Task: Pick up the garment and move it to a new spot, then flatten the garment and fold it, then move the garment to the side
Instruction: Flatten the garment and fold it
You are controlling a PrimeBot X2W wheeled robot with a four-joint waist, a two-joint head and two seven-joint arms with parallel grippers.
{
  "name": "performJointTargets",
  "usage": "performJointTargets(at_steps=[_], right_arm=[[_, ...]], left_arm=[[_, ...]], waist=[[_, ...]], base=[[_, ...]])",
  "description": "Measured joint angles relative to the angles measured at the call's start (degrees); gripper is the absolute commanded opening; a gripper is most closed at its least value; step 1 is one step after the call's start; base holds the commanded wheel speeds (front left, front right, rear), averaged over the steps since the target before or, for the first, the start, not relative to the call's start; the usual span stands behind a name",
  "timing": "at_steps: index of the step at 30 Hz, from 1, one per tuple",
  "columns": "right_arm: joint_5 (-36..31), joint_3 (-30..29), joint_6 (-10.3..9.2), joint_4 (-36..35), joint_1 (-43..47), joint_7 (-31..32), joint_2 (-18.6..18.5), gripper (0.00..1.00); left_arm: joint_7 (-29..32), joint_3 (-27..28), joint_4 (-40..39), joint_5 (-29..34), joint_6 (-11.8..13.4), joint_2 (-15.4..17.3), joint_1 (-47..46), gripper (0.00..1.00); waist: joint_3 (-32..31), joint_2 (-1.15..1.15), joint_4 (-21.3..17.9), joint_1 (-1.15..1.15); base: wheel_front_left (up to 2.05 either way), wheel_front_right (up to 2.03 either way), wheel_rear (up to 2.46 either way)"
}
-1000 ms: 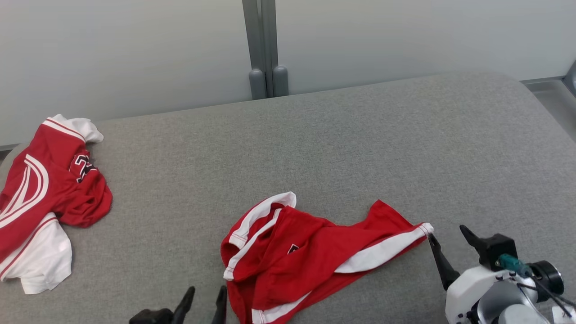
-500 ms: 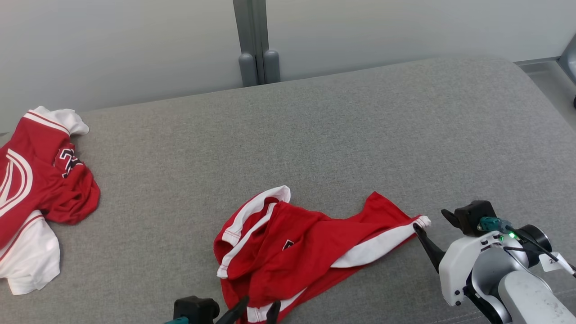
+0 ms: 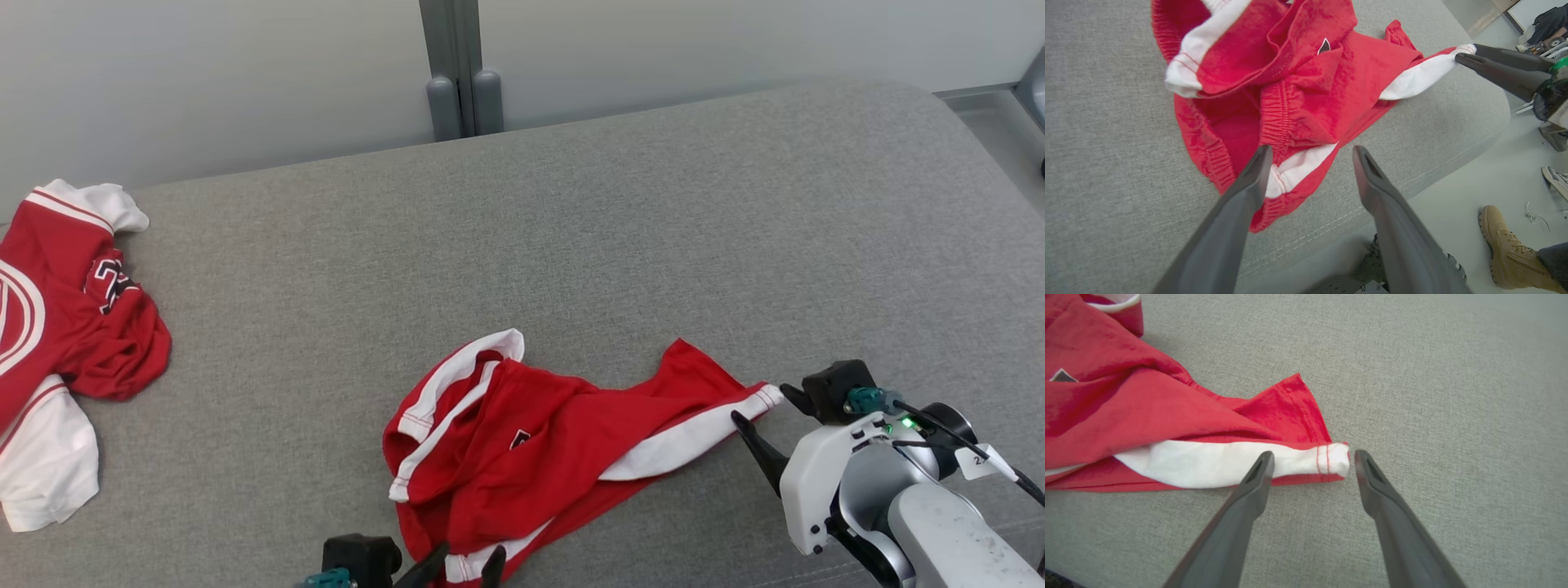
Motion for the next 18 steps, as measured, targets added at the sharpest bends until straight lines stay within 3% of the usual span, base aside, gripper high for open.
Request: performJointTargets(at_steps=[10,18], right_arm=[[0.2,1.6,0.00,2.2,-1.8,-0.3,-0.2,1.00],[0.8,2.3,0.00,3.0,-2.0,-1.2,-0.2,1.00]], left_arm=[[-0.4,-0.7,2.6,-0.3,0.1,-0.1,-2.4,1.00],[-1.0,-0.3,4.7,0.4,1.7,0.5,-2.6,1.00]], waist=[[0.9,0.00,0.4,0.00],[0.9,0.00,0.1,0.00]], base=[[0.00,0.00,0.00],[0.00,0.00,0.00]])
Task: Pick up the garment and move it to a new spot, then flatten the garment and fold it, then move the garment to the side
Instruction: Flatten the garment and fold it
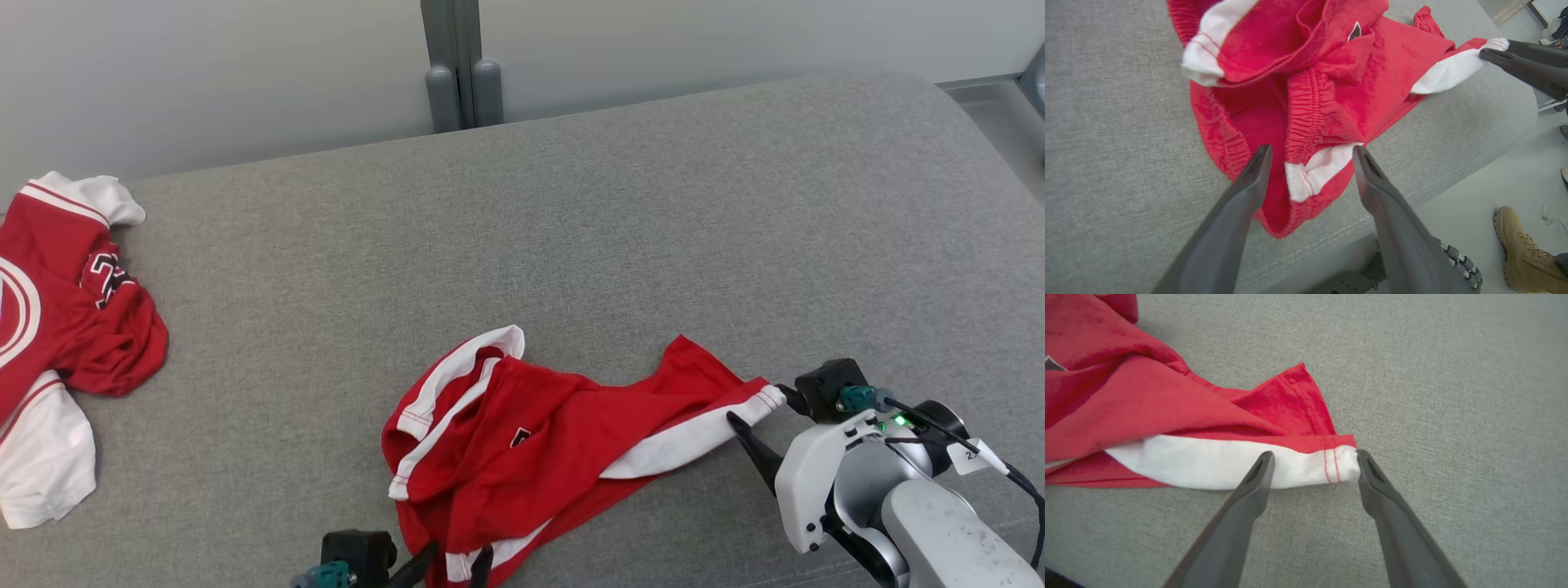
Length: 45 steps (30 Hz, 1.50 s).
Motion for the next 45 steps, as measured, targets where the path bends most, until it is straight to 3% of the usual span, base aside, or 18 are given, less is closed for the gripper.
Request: performJointTargets(at_steps=[17,18,20,21,22,23,24,25,26,31,35,45], right_arm=[[0.5,1.0,0.00,0.5,-0.6,-0.4,-0.2,1.00],[0.6,1.2,0.00,0.6,-0.7,-0.4,-0.2,1.00],[0.7,1.5,0.00,0.9,-1.0,-0.4,-0.1,0.98],[0.7,1.6,0.00,1.0,-1.1,-0.4,-0.1,0.92],[0.7,1.8,0.00,1.2,-1.2,-0.4,-0.1,0.82],[0.8,1.9,0.00,1.4,-1.2,-0.5,-0.1,0.60],[0.8,1.9,0.00,1.6,-1.3,-0.5,0.0,0.46],[1.0,2.0,0.00,1.8,-1.4,-0.8,0.0,0.34],[1.4,2.0,0.00,2.0,-1.5,-1.0,0.2,0.00],[3.3,1.4,0.00,2.4,-1.7,-2.9,0.5,0.00],[5.9,-0.2,0.00,-0.2,-1.2,-3.5,-0.4,0.00],[20.1,-8.9,-0.01,-20.6,5.9,1.1,-5.9,0.00]], left_arm=[[-0.6,-0.7,5.0,-1.4,0.2,0.2,-1.0,0.98],[-0.7,-0.8,5.5,-1.4,0.2,0.2,-1.2,0.89],[-1.0,-1.0,6.3,-1.4,0.1,0.1,-1.6,0.56],[-1.0,-1.1,6.6,-1.5,0.0,0.1,-1.7,0.45],[-1.0,-1.2,6.8,-1.6,-0.1,0.1,-1.8,0.36],[-1.1,-1.3,7.1,-1.8,-0.1,0.1,-2.0,0.24],[-1.3,-1.4,7.4,-1.8,-0.1,0.1,-2.1,0.00],[-1.4,-1.6,7.7,-1.9,-0.4,0.1,-2.3,0.00],[-1.5,-1.7,8.0,-2.0,-0.6,0.1,-2.4,0.00],[-1.9,-2.2,7.5,-3.0,-1.3,0.1,-2.4,0.00],[-1.2,-2.3,2.0,-5.7,-2.1,0.5,-1.8,0.00],[2.9,0.3,-22.9,-18.1,-3.3,4.9,2.7,0.00]], waist=[[1.5,0.00,-0.1,0.00],[1.6,0.00,-0.2,0.00],[1.8,0.00,-0.3,0.00],[1.9,0.00,-0.4,0.00],[2.0,0.00,-0.4,0.00],[2.2,0.00,-0.4,0.00],[2.3,0.00,-0.4,0.00],[2.3,0.00,-0.4,0.00],[2.4,0.00,-0.4,0.00],[2.1,0.00,-0.3,0.00],[1.4,0.00,-0.2,0.00],[-0.2,0.00,-0.7,0.00]], base=[[0.00,0.00,0.00],[0.00,0.00,0.00],[0.00,0.00,0.00],[0.00,0.00,0.00],[0.00,0.00,0.00],[0.00,0.00,0.00],[0.00,0.00,0.00],[0.00,0.00,0.00],[0.00,0.00,0.00],[0.00,0.00,0.00],[0.00,0.00,0.00],[0.00,0.00,0.00]])
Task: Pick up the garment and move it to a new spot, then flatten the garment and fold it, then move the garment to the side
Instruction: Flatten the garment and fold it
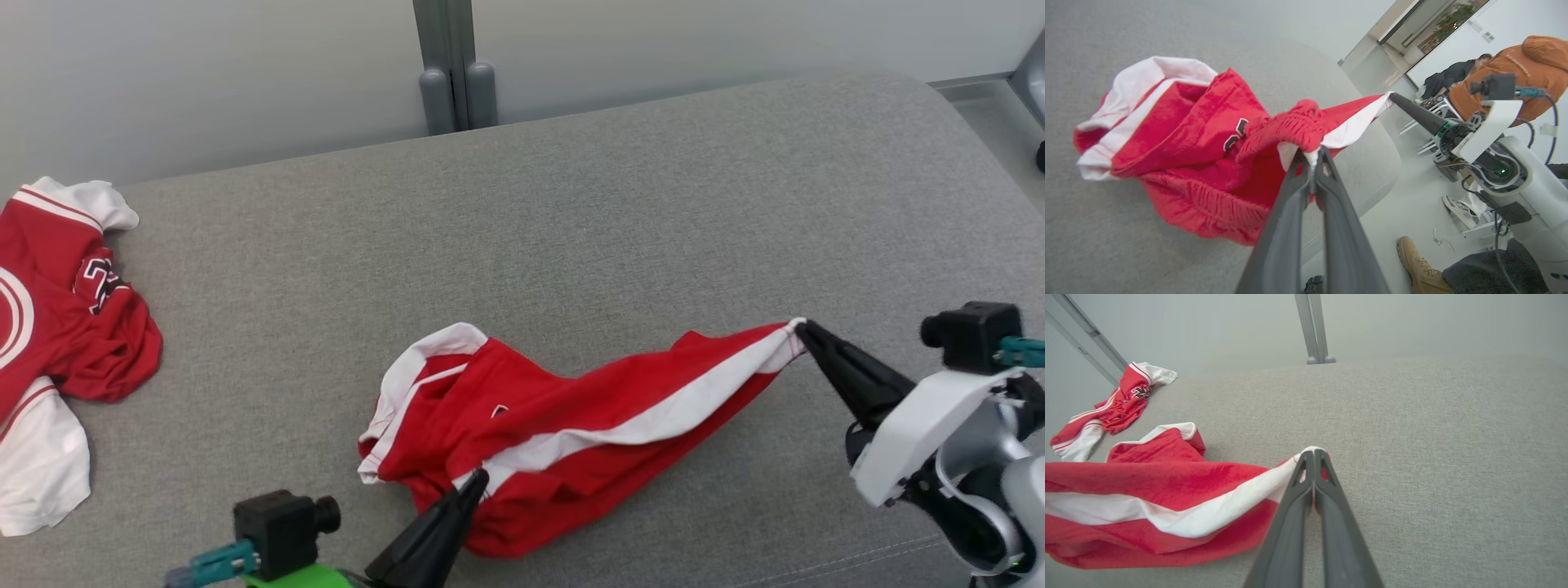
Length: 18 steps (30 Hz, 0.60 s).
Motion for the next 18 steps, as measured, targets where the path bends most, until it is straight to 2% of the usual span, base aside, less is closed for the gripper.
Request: performJointTargets(at_steps=[6,11,15,18], right_arm=[[8.5,-8.9,-0.01,-14.9,3.9,3.5,-1.5,0.00],[15.8,-17.2,-0.01,-25.6,6.0,6.6,-1.8,0.00],[19.3,-22.3,-0.03,-30.4,5.5,8.9,-2.2,0.00],[20.3,-23.0,-0.04,-31.3,1.8,10.6,-2.5,0.00]], left_arm=[[0.9,3.6,-12.2,-6.7,-0.1,1.1,0.3,0.00],[4.0,5.7,-21.4,-10.6,0.1,3.0,-1.7,0.00],[7.4,7.8,-26.4,-13.8,1.9,4.5,-5.8,0.00],[10.8,10.3,-26.9,-13.7,3.0,7.4,-11.1,0.00]], waist=[[-0.2,0.00,-1.4,0.00],[-0.3,0.00,-2.8,0.00],[0.2,0.00,-3.9,0.00],[1.5,0.00,-4.3,0.00]], base=[[0.00,0.00,0.00],[0.00,0.00,0.00],[0.00,0.00,0.00],[0.00,0.00,0.00]])
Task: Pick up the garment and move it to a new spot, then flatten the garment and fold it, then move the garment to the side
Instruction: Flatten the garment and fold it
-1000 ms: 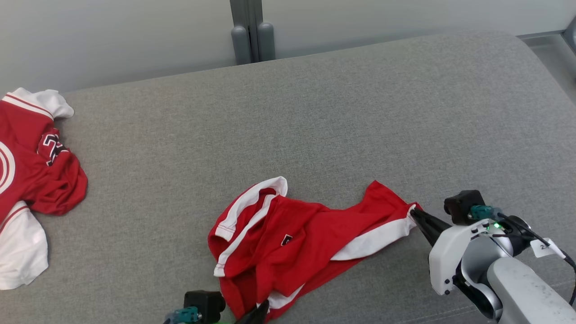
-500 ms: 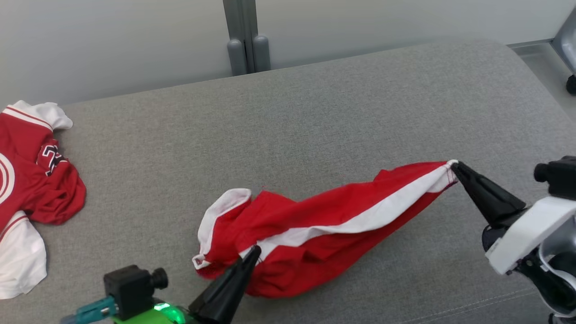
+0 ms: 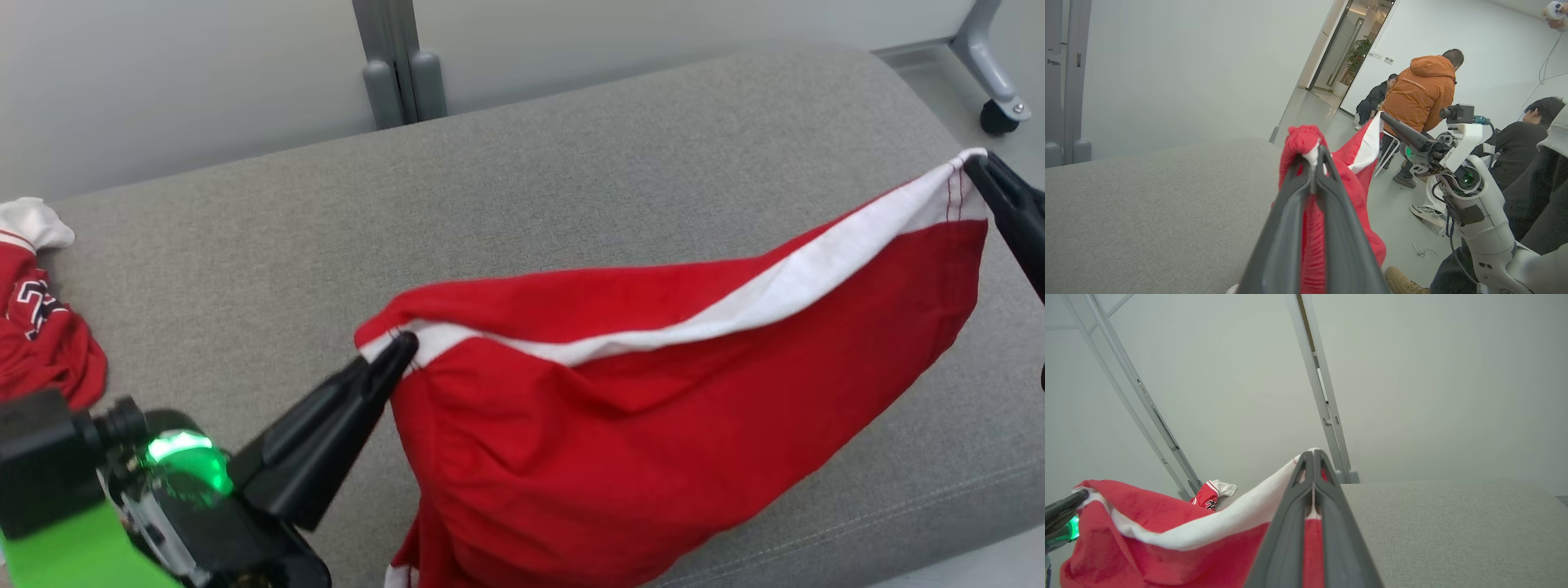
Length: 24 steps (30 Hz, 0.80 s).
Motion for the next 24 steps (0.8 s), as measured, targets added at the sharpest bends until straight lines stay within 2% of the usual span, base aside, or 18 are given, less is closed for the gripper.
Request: performJointTargets(at_steps=[4,7,12,15,18,21,24], right_arm=[[-1.6,3.5,0.00,3.5,-9.3,1.0,0.4,0.00],[-2.1,7.0,0.00,9.8,-20.4,1.0,2.9,0.00],[-8.7,9.4,-0.01,24.9,-43.0,-0.7,7.2,0.00],[-15.8,9.2,-0.01,35.4,-58.7,-5.5,11.4,0.00],[-20.3,8.5,0.00,45.3,-69.4,-11.9,16.8,0.00],[-22.5,9.3,-0.01,52.7,-74.6,-16.4,20.4,0.00],[-21.6,12.0,0.00,56.7,-74.6,-19.7,22.6,0.00]], left_arm=[[4.1,1.6,5.6,-0.2,1.6,1.8,-11.3,0.00],[6.5,1.4,13.9,2.4,2.4,2.6,-23.5,0.00],[6.4,-1.2,30.3,8.2,3.1,-0.2,-46.9,0.00],[1.7,-2.6,41.7,14.4,2.8,-2.7,-61.5,0.00],[-6.3,-3.1,52.5,18.6,0.8,-5.4,-71.5,0.00],[-14.1,-3.3,61.8,21.0,-0.8,-6.4,-76.4,0.00],[-20.2,-4.1,70.2,22.1,-2.2,-6.4,-77.3,0.00]], waist=[[2.9,0.00,-0.4,0.00],[5.8,0.00,-0.4,0.00],[11.9,0.00,0.0,0.01],[16.2,0.00,0.3,0.01],[20.4,0.00,0.5,0.02],[24.0,0.00,0.4,0.02],[27.3,0.00,0.1,0.02]], base=[[0.00,0.00,0.00],[0.00,0.00,0.00],[0.00,0.00,0.00],[0.00,0.00,0.00],[0.00,0.00,0.00],[0.00,0.00,0.00],[0.00,0.00,0.00]])
